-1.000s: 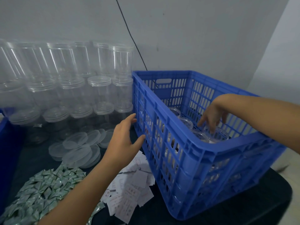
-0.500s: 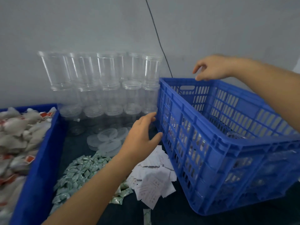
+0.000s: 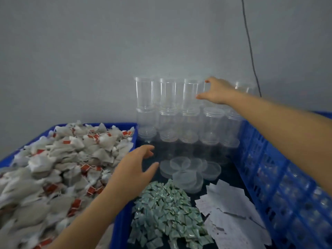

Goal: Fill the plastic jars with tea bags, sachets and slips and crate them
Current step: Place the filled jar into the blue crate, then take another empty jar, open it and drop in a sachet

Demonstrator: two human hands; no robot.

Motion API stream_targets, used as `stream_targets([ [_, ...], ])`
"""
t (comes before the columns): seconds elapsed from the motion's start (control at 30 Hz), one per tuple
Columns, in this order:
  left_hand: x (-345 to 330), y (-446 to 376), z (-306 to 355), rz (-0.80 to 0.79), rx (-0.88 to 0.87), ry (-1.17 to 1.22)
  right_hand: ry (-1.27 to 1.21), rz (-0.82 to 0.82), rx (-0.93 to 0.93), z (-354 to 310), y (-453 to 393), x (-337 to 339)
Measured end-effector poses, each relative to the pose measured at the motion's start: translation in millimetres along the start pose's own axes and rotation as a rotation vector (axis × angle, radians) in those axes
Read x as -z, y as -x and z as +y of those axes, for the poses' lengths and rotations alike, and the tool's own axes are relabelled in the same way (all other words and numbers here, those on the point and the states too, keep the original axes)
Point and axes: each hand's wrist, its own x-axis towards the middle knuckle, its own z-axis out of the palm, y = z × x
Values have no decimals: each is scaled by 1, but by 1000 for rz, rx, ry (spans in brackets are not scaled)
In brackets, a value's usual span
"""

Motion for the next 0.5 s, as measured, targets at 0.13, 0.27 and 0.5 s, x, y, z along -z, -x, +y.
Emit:
stream_targets([
  [0.13, -3, -8, -23, -37, 65, -45, -202, 97, -110, -13, -43, -21],
  [0.27, -16, -14, -31, -38, 84, -18, -240, 86, -121, -18, -77, -31],
  [0.5, -24, -11, -39, -82, 89, 20, -271, 109, -113, -13, -100, -43],
])
